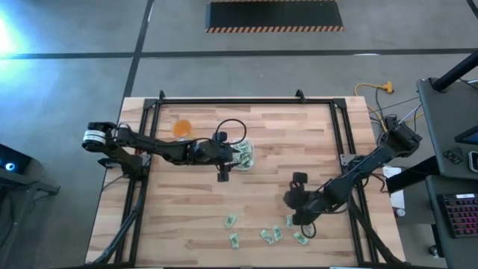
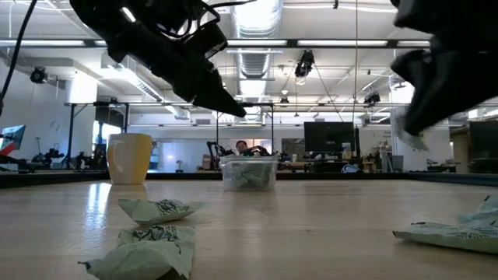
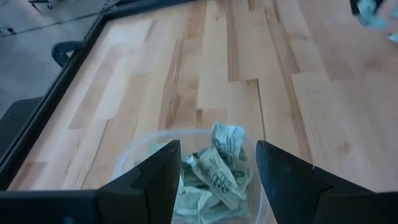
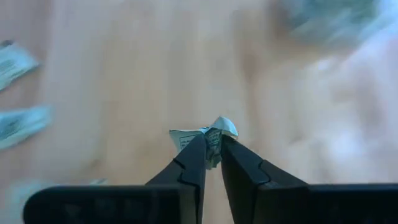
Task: Pick and place Stevia / Truvia into bins
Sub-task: Put the stevia packet into the bin
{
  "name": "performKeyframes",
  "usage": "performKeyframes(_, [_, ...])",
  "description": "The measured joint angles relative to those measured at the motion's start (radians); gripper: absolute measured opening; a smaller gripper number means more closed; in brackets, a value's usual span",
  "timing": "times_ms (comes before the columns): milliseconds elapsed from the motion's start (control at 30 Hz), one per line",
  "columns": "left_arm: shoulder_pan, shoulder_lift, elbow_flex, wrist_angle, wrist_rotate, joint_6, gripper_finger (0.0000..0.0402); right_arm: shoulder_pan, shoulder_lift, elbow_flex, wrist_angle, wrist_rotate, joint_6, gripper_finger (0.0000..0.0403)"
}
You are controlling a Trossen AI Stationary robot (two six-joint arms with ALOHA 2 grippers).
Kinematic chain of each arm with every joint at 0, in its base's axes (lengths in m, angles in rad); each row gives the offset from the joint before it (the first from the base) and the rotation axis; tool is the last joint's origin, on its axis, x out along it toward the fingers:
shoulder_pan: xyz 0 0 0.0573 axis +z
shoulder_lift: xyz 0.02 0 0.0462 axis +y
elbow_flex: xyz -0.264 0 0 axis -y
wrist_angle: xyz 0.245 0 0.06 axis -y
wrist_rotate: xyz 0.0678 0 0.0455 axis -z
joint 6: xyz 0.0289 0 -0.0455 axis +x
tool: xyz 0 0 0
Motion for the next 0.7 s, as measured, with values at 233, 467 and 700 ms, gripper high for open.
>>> performKeyframes(233, [-0.002, 0.0, 0.0, -0.079, 0.002, -0.05, 0.0193, -0.089, -0.002, 0.031, 0.041, 0.26, -0.205, 0.0038])
performKeyframes(467, [-0.018, -0.013, 0.001, -0.21, 0.008, -0.159, 0.0193, -0.289, -0.002, 0.029, 0.238, 0.289, -0.453, 0.0038])
performKeyframes(700, [-0.07, -0.015, 0.001, -0.323, 0.01, -0.255, 0.0193, -0.517, 0.003, 0.028, 0.469, -0.052, -0.639, 0.0038])
